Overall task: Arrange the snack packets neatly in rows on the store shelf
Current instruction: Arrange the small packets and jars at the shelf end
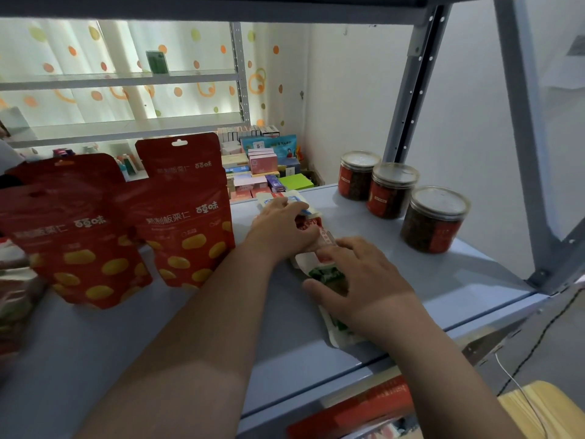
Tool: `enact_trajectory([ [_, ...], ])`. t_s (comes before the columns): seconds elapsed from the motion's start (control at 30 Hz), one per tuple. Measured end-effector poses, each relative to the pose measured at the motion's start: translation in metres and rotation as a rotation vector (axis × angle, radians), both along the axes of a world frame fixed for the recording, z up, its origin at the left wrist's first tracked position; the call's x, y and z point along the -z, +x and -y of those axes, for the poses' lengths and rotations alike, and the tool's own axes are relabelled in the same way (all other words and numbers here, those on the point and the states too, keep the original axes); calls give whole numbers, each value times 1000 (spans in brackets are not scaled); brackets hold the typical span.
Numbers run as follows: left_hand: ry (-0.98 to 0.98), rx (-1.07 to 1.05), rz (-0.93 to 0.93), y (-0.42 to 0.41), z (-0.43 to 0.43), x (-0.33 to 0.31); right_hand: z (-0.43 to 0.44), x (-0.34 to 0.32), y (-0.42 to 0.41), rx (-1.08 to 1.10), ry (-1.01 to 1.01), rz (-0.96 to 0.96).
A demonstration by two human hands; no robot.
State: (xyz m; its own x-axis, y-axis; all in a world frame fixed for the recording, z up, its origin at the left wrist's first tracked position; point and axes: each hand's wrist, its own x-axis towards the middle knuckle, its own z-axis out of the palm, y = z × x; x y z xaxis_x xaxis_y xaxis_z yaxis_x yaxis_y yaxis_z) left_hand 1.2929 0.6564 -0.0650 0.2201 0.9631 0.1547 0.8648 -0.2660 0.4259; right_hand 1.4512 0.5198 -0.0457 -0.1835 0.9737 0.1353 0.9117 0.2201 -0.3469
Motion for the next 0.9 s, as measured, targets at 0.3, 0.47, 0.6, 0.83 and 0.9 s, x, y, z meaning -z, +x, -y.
enact_trajectory([
  [0.3,12,64,-34,1,0,1,25,17,17,33,55,-1],
  [0.47,10,121,-31,4,3,0,28,18,17,6,52,14],
  [0.6,-4,148,-18,6,7,-1,31,19,17,0,67,10],
  [0.83,2,162,-10,4,8,-1,32,19,17,-15,80,22],
  [0.9,51,162,27,5,9,-1,32,18,17,-13,90,4],
])
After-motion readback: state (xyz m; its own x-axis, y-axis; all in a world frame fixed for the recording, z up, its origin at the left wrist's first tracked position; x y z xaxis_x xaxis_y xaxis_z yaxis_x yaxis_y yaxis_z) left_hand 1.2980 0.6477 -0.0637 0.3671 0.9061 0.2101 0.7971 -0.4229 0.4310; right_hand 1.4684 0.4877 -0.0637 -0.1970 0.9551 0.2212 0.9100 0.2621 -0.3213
